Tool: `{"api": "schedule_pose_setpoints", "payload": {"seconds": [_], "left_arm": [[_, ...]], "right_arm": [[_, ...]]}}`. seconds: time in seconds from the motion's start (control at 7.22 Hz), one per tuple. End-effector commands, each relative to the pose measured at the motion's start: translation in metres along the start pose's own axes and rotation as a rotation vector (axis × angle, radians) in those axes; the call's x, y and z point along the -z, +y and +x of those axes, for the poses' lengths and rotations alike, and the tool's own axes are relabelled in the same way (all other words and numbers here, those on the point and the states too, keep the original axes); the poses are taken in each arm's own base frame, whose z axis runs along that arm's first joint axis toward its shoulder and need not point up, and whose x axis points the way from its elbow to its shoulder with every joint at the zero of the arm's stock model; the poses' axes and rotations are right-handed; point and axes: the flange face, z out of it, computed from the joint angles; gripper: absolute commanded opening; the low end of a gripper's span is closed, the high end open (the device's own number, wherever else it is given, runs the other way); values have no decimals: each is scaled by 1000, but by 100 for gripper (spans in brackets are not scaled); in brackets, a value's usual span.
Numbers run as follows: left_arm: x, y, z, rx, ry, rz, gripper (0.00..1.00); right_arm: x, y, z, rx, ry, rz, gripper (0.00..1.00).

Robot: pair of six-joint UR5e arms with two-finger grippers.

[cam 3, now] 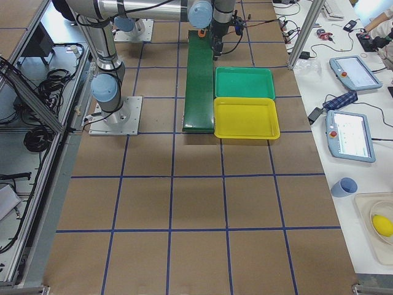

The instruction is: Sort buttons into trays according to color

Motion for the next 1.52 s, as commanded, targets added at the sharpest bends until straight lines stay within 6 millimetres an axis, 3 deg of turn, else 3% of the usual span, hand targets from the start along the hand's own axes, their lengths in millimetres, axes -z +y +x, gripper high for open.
{"api": "schedule_pose_setpoints", "payload": {"seconds": [0.0, 0.28, 0.55, 0.83, 0.97, 1.38], "left_arm": [[4, -1, 0, 2, 4, 11, 100], [27, -4, 5, 9, 52, 68, 100], [76, -20, -11, 29, 27, 153, 100], [66, -40, -71, 177, -4, 130, 100], [65, -49, -88, 201, -4, 147, 100], [25, -83, -104, 291, 0, 168, 100]], "right_arm": [[0, 0, 0, 0, 0, 0, 100], [0, 0, 0, 0, 0, 0, 100], [1, 0, 0, 0, 0, 1, 100], [1, 1, -1, 2, 0, 1, 100], [0, 0, -1, 2, 0, 0, 100], [0, 0, -1, 2, 2, 0, 100]]}}
